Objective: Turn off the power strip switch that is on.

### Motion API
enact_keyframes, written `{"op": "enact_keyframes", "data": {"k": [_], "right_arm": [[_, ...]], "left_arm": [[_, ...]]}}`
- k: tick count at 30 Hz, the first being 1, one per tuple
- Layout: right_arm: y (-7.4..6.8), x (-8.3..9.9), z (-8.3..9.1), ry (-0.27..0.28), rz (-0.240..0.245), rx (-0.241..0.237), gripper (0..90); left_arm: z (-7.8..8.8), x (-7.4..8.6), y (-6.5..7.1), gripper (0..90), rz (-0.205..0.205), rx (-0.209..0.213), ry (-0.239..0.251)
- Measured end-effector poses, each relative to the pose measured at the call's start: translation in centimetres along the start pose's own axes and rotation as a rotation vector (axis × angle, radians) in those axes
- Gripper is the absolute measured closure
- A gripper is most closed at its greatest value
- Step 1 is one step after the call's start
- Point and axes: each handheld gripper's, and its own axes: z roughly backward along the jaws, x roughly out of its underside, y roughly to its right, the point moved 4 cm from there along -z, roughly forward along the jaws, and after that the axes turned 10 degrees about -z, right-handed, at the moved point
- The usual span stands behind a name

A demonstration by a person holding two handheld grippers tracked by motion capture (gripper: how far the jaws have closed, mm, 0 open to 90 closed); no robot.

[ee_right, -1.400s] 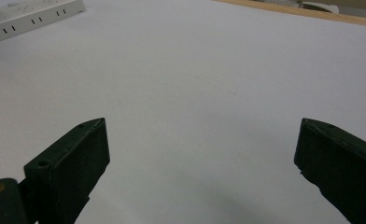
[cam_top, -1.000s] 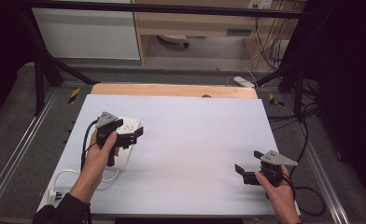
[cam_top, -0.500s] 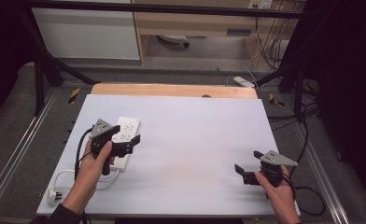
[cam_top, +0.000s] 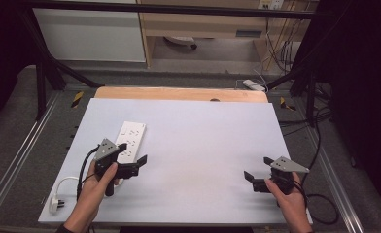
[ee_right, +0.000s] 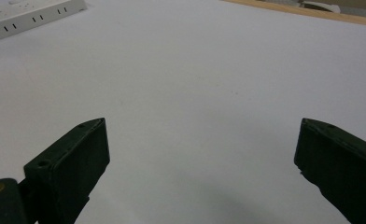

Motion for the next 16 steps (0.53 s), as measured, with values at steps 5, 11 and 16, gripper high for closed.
{"op": "enact_keyframes", "data": {"k": [5,11,16], "right_arm": [[0.1,0.0,0.0,0.002,-0.005,0.001,3.7],[0.1,0.1,0.0,-0.007,-0.014,0.009,3.4],[0.4,0.7,-0.6,-0.061,-0.031,0.058,3.3]], "left_arm": [[0.1,0.9,1.0,8.8,0.001,0.018,-0.014],[0.4,2.7,3.1,8.8,-0.016,0.058,-0.047],[0.8,3.6,3.2,8.1,-0.018,0.055,-0.072]]}}
